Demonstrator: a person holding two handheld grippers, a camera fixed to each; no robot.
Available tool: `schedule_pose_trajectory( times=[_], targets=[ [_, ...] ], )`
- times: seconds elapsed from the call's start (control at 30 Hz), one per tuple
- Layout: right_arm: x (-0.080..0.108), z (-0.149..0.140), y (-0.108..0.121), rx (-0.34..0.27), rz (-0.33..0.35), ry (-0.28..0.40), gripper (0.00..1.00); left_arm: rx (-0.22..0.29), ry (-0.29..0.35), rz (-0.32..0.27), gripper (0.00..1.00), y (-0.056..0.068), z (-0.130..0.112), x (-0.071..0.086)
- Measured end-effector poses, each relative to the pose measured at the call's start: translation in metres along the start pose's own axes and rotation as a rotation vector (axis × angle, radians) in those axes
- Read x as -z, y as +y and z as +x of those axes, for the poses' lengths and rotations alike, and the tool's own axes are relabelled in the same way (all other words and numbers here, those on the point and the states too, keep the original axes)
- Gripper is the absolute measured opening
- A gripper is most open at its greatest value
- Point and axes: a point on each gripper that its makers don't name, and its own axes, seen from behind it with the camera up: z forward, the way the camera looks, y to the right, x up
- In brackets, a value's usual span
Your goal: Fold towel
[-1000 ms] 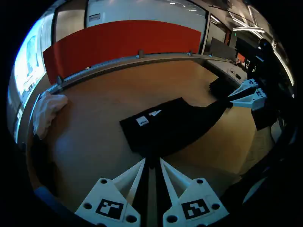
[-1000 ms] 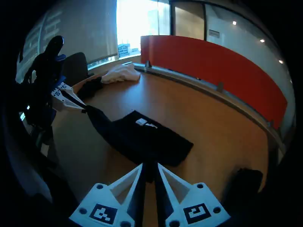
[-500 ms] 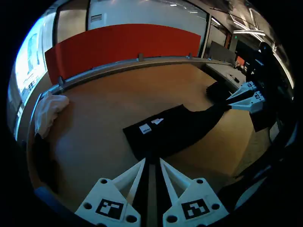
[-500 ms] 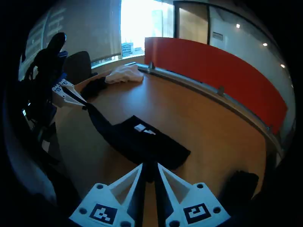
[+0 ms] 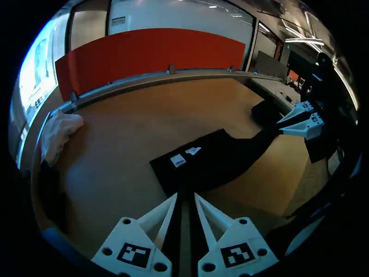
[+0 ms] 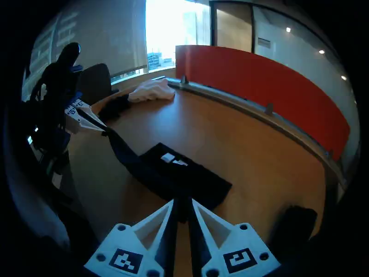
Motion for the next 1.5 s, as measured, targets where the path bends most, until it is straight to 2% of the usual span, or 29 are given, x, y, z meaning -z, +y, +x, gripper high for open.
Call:
schedule_pose_trajectory(
  times=[0.4, 0.6, 1.1, 1.5],
  targets=[
    [-0.008, -0.006, 0.001, -0.008, 0.003, -0.018, 0.13, -0.006, -0.005, -0.009, 0.1, -0.001, 0.002, -0.01],
    [-0.014, -0.013, 0.006, -0.012, 0.002, -0.041, 0.13, -0.008, -0.006, -0.007, 0.1, -0.006, 0.005, -0.018],
    [-0.057, -0.027, 0.03, -0.039, 0.0, -0.1, 0.13, -0.025, -0.007, 0.012, 0.1, -0.029, 0.019, -0.069],
    [-0.083, -0.038, 0.053, -0.063, -0.009, -0.144, 0.13, -0.046, -0.047, 0.009, 0.1, -0.04, 0.011, -0.104]
  ],
)
